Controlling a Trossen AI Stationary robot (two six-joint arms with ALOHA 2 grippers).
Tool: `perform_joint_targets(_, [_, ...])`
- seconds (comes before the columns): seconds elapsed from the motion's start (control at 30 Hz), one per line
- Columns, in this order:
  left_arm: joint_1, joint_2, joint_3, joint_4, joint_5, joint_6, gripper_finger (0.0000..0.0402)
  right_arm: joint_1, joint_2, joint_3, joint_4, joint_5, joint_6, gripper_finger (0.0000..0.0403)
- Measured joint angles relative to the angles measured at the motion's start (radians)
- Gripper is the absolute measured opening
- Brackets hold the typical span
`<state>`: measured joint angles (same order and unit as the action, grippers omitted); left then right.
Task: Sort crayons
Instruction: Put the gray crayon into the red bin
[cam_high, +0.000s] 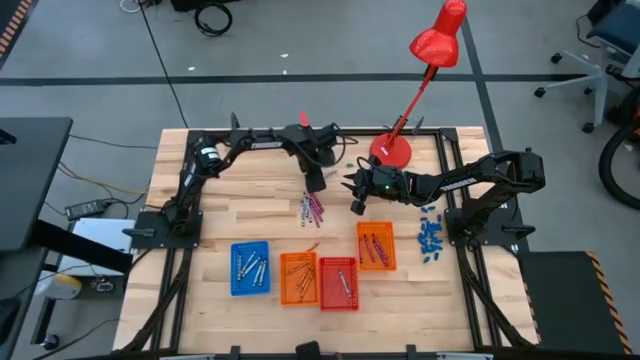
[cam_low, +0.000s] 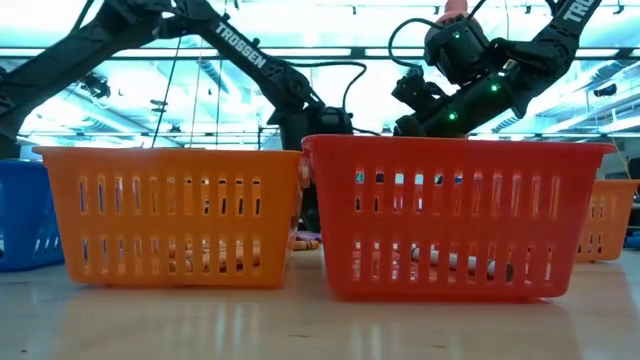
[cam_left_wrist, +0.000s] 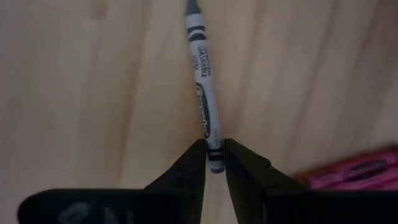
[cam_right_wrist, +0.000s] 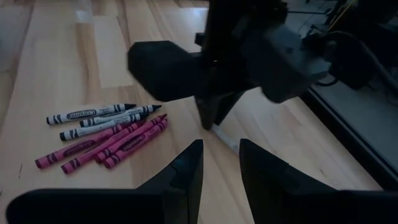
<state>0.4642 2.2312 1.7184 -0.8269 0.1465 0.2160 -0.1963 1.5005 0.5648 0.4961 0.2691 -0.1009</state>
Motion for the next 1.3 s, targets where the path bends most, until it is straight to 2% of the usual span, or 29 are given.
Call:
perform_joint_targets(0.47, [-0.093, -0.003, 0.002, -0.010, -0.015, -0.095, 0.0071, 0.008, -0.009, 0.000, -0.012, 0.004, 0.000, 0.0110])
perform_joint_targets(0.63, [-0.105, -0.004, 0.002, 0.006, -0.115, -0.099, 0.0071, 0.020, -0.056, 0.000, -0.052, 0.040, -0.006, 0.0110])
perform_joint_targets(0.87, [-0.135, -0.005, 0.002, 0.046, -0.182, -0.083, 0.0071, 0.037, -0.123, 0.000, -0.119, 0.071, -0.004, 0.0110])
perform_joint_targets(1.3, [-0.161, -0.009, -0.024, 0.060, -0.188, -0.040, 0.0071, 0.053, -0.132, 0.000, -0.126, 0.072, -0.005, 0.0110])
